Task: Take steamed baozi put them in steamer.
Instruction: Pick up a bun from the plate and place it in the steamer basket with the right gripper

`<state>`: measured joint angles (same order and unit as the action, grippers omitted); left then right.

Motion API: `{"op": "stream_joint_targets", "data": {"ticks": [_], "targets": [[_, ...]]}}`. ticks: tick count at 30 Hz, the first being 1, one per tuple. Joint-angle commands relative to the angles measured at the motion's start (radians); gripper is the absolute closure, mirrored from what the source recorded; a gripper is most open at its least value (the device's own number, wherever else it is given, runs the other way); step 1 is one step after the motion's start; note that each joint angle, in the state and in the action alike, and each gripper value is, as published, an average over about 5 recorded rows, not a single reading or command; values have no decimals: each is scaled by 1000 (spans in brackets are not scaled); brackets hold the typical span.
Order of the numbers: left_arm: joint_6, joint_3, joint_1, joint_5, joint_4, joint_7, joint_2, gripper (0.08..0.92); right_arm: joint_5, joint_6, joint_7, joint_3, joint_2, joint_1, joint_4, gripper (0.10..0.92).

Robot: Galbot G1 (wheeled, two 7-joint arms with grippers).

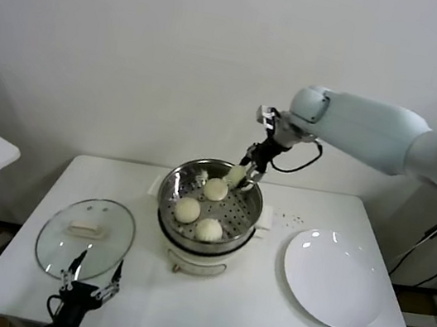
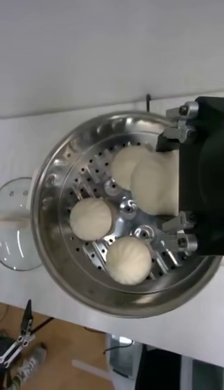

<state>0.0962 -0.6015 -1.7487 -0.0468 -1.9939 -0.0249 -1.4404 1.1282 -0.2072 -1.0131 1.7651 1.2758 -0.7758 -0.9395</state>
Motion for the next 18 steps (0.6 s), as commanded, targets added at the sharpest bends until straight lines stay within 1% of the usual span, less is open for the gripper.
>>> {"op": "stream_joint_targets", "data": {"ticks": [1,18], "targets": [[1,1,-8,-1,-6,1,-2,177,42,-16,35,52,89,76,15,364],[7,-8,-15,-22,1,2,6,177,-26,-15,50,69,57,128,11,364]]}}
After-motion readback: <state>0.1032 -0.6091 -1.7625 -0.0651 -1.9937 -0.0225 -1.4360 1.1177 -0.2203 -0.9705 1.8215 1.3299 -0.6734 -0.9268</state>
